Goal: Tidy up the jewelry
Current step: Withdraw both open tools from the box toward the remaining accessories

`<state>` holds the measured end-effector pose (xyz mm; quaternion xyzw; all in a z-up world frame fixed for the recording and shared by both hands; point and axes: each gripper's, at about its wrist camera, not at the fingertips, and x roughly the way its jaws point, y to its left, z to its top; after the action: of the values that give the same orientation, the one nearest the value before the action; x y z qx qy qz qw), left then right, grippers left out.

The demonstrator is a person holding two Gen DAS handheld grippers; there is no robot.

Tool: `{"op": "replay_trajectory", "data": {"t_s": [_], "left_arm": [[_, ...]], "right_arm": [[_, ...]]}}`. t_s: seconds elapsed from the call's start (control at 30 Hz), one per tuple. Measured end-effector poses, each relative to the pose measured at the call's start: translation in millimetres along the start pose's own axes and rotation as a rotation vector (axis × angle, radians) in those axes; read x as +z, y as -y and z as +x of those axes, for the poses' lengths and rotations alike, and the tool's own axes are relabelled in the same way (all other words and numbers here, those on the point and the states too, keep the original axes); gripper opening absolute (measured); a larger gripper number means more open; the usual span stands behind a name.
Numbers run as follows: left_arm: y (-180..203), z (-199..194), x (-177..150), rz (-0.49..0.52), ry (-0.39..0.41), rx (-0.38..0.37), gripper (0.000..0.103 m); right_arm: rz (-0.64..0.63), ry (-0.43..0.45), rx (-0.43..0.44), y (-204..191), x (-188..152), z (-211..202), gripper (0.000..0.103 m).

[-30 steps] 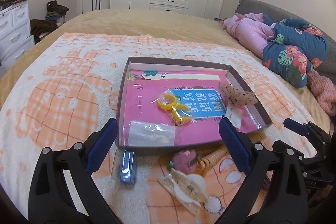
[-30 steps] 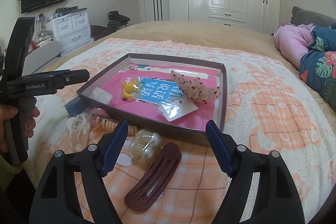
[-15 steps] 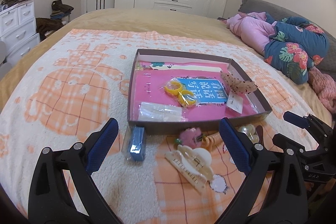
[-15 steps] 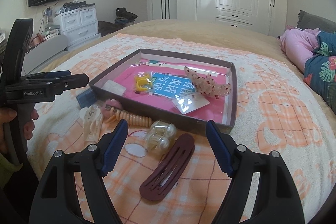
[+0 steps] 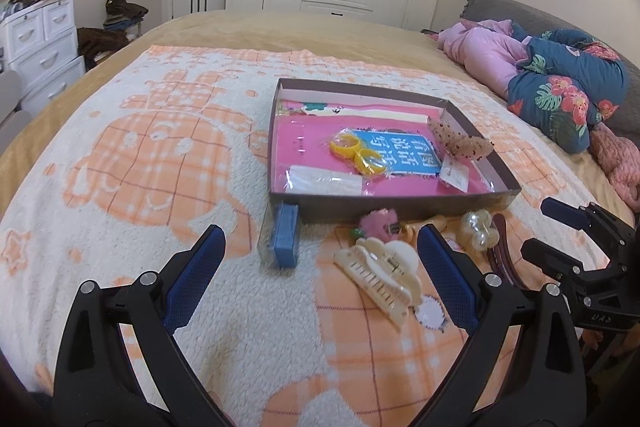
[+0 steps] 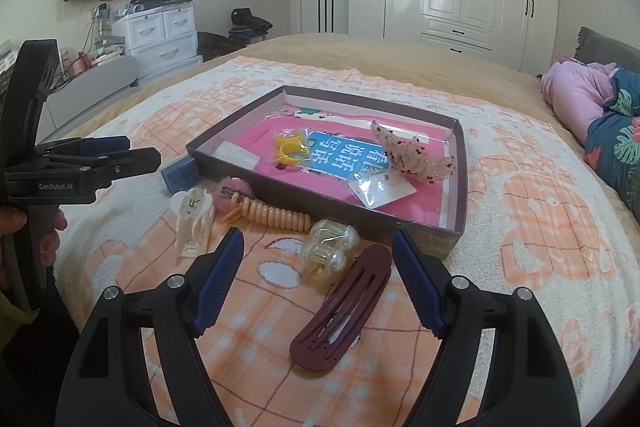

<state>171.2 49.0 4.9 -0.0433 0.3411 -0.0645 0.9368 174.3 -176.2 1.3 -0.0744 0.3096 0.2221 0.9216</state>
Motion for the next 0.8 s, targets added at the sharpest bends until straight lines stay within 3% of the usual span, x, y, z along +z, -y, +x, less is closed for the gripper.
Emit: {"op": "replay_trajectory", "data": {"t_s": [0.53, 0.8], "left_arm": [[3, 0, -24, 0.024, -0.058, -0.009, 0.088], [10, 14, -31, 0.040, -0.098, -0.024, 0.088]], "right_arm": [[-0.005, -0.047, 0.031, -7, -9, 16, 0.074], [0.001, -0.065, 0.047, -5, -9, 26, 0.068]]}}
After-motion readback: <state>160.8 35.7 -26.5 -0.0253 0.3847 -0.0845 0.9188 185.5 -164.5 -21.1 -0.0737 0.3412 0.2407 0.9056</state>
